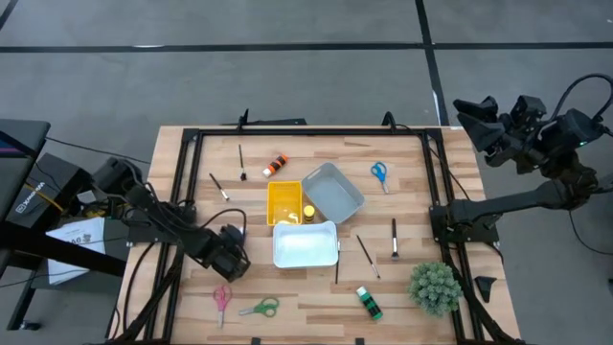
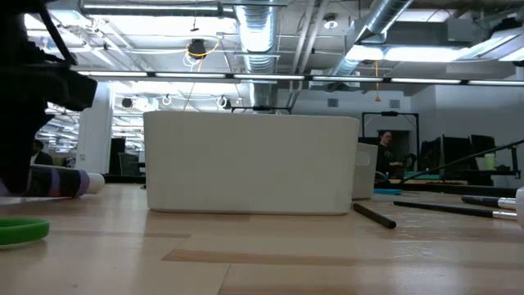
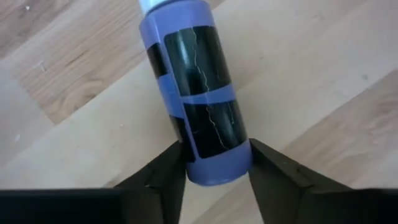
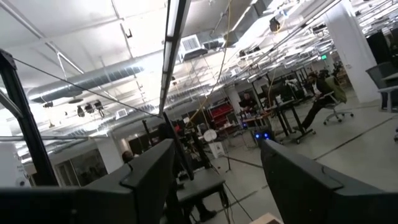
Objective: Pick & Place Paint Supplies
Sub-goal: Put the purple paint bottle into the yellow bin
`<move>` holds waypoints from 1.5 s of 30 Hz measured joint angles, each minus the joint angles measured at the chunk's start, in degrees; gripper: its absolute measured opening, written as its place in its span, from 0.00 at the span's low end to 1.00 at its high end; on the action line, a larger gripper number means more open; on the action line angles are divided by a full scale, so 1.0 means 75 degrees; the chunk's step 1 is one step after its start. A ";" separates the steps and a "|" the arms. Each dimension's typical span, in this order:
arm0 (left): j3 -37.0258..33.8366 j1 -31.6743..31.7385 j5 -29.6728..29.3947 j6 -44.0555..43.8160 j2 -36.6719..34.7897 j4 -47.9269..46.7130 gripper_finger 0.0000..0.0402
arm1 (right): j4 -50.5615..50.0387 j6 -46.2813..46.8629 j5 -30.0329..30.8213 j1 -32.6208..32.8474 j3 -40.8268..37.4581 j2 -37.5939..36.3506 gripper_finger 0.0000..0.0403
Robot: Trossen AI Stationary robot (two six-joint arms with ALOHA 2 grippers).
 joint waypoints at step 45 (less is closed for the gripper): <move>0.0006 0.2379 0.0171 0.5401 -0.5196 0.6938 0.33 | 0.2946 0.1594 -0.4652 -0.1138 0.0009 0.3838 0.59</move>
